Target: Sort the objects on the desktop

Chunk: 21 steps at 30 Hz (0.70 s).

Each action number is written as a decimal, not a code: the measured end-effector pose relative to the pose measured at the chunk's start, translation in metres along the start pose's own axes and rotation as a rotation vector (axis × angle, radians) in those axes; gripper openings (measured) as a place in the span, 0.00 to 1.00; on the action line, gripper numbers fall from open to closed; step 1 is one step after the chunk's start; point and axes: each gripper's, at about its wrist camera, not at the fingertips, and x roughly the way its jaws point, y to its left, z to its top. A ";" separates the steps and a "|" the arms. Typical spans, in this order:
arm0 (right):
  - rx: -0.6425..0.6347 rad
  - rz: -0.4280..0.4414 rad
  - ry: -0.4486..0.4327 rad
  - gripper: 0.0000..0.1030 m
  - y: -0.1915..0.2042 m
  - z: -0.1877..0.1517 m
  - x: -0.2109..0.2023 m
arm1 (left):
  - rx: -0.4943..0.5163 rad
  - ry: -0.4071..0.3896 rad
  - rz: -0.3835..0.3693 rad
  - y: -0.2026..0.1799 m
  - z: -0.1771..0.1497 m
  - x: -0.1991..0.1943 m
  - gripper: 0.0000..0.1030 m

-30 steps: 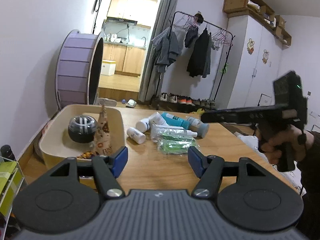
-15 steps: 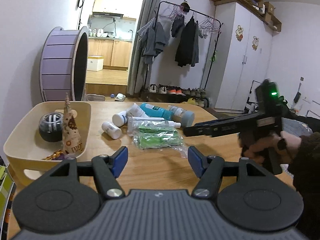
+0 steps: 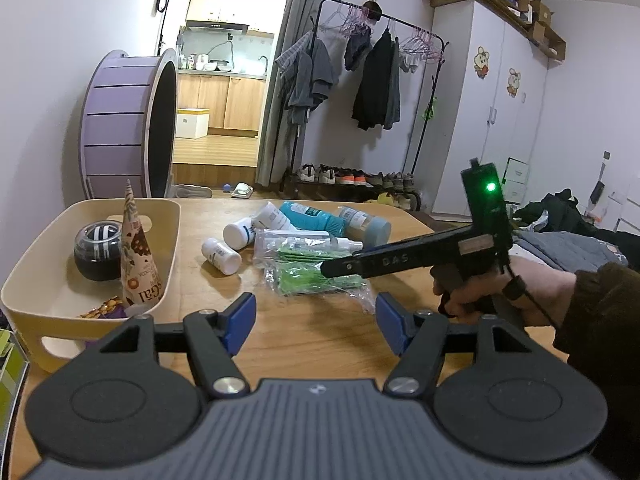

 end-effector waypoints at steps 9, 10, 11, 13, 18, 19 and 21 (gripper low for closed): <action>-0.129 0.131 0.053 0.13 -0.006 -0.015 -0.023 | -0.004 -0.001 0.012 0.003 0.000 -0.002 0.63; -0.144 0.141 0.059 0.13 -0.007 -0.018 -0.028 | -0.003 -0.001 0.014 0.003 0.000 -0.002 0.63; -0.154 0.152 0.067 0.11 -0.008 -0.020 -0.032 | -0.002 -0.001 0.016 0.003 -0.001 -0.002 0.63; -0.181 0.177 0.083 0.08 -0.007 -0.024 -0.040 | 0.002 -0.002 0.018 0.003 -0.001 -0.003 0.63; -0.169 0.194 0.087 0.01 -0.008 -0.029 -0.062 | 0.011 0.006 0.029 0.002 -0.002 0.000 0.63; -0.160 0.187 0.071 0.01 -0.009 -0.028 -0.065 | 0.013 0.007 0.030 0.002 -0.002 0.000 0.63; -0.137 0.178 0.047 0.04 -0.009 -0.025 -0.071 | 0.016 0.007 0.030 0.001 -0.002 0.001 0.63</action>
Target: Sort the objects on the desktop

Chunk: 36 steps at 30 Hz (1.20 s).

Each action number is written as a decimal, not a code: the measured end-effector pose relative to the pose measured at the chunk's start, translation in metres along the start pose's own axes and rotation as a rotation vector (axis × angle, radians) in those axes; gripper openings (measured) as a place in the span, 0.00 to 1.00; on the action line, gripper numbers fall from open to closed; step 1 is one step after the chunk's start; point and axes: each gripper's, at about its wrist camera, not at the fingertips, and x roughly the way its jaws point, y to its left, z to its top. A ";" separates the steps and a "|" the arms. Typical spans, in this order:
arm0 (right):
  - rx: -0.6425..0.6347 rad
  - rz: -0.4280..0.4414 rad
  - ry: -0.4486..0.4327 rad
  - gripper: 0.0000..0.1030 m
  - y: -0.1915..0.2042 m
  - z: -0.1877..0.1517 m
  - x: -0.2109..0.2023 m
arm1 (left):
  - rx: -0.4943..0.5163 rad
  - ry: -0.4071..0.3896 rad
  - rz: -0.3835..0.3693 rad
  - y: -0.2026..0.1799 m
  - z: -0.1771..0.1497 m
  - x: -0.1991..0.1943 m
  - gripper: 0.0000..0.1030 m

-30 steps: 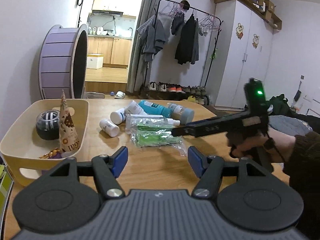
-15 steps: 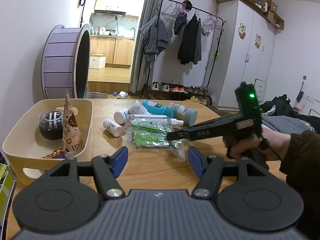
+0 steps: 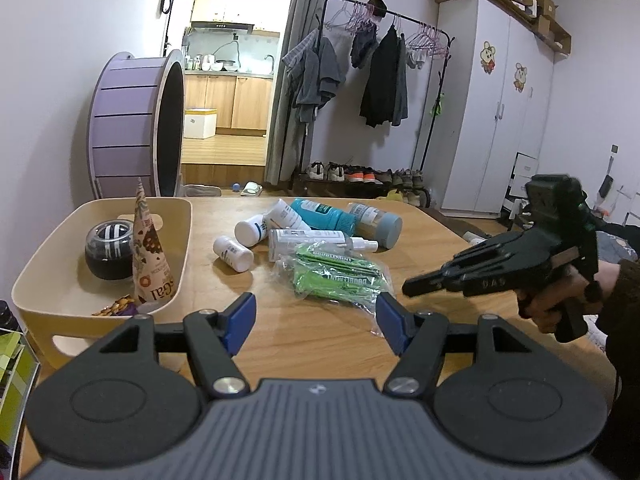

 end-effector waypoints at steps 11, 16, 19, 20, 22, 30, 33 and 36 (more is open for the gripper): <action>-0.069 -0.051 -0.095 0.81 0.014 0.023 0.032 | 0.013 0.005 -0.006 -0.003 -0.001 0.003 0.63; -0.086 -0.070 -0.065 0.81 0.010 0.026 0.052 | 0.006 0.003 -0.006 0.000 -0.001 0.000 0.63; -0.121 -0.037 -0.039 0.79 0.013 0.027 0.058 | 0.000 0.000 -0.009 0.001 -0.001 -0.002 0.63; -0.135 -0.030 -0.017 0.75 0.015 0.027 0.061 | -0.002 0.000 -0.008 0.002 -0.001 -0.003 0.63; -0.163 -0.009 0.017 0.60 0.019 0.025 0.065 | -0.002 0.001 -0.006 0.002 -0.001 -0.003 0.63; -0.244 0.144 0.059 0.29 0.031 0.013 0.047 | -0.006 0.002 0.004 0.005 -0.001 -0.007 0.63; -0.304 0.235 0.103 0.27 0.040 0.007 0.031 | 0.001 0.011 -0.006 0.005 -0.002 -0.007 0.63; -0.363 0.289 0.146 0.28 0.049 0.001 0.016 | 0.025 0.030 -0.036 0.003 -0.003 -0.005 0.63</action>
